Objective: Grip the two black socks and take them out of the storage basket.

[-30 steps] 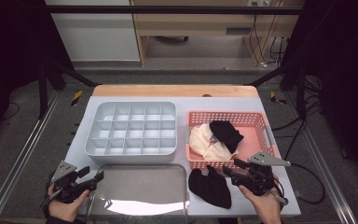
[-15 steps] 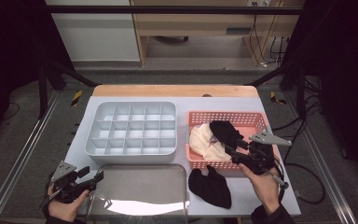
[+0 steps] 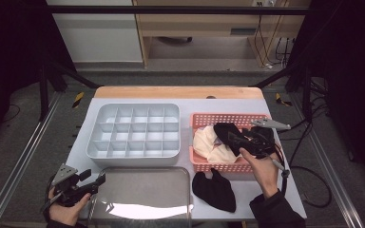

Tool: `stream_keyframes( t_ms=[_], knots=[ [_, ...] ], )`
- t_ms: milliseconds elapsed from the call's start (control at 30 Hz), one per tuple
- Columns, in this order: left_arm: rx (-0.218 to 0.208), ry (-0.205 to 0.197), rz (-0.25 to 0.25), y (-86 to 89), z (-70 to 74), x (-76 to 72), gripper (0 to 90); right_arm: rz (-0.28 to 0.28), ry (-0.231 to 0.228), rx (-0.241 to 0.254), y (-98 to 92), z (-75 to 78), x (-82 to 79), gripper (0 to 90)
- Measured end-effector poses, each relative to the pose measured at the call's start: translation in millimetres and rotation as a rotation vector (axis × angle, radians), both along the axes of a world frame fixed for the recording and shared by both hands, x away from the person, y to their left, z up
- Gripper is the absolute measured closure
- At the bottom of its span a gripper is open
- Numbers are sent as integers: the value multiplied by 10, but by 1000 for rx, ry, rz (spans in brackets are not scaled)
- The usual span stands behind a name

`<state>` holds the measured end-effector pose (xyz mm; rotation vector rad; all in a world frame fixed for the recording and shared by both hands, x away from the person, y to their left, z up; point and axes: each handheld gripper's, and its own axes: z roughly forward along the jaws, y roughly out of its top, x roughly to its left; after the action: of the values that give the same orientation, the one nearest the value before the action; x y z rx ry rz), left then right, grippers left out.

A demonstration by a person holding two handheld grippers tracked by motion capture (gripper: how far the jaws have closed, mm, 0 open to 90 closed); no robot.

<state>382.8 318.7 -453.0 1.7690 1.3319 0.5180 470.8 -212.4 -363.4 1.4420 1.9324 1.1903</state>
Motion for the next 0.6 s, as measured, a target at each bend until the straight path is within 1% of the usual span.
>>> stream_keyframes(
  t_ms=[33, 67, 167, 200, 233, 300, 333, 367, 400, 500, 533, 567, 600],
  knots=[
    [0, 0, 0, 0, 0, 0, 344, 0, 0, 0, 0, 0, 0, 431],
    [1, 0, -1, -1, 0, -1, 344, -8, 2, -6, 3, 0, 51, 428],
    [2, -1, -1, -2, 0, -2, 346, -17, 9, -4, 8, -2, 96, 424],
    [2, -1, -1, -2, 0, -1, 346, -25, 14, -4, 2, -12, 143, 421],
    [4, -2, -1, -1, 0, -1, 346, -25, 14, -4, 2, -12, 143, 421],
    [5, 0, -1, -2, -1, 0, 347, -38, 27, -17, -7, -31, 195, 419],
    [7, 0, -2, -3, -1, 0, 348, -52, 35, -14, -12, -49, 227, 419],
    [7, 0, -2, -3, -1, 0, 348, -52, 35, -14, -12, -49, 227, 419],
    [7, 0, -2, -2, -2, 0, 349, -62, 46, -24, -18, -75, 260, 420],
    [4, -2, -2, -1, -1, -2, 349, -81, 70, -37, -20, -140, 296, 428],
    [3, -2, -1, 1, -1, -2, 349, -85, 82, -49, -21, -166, 308, 433],
    [3, -2, -1, 1, -1, -2, 349, -85, 82, -49, -21, -166, 308, 433],
    [4, -2, -1, 1, -1, -1, 349, -94, 91, -64, -20, -188, 315, 438]
  ],
)
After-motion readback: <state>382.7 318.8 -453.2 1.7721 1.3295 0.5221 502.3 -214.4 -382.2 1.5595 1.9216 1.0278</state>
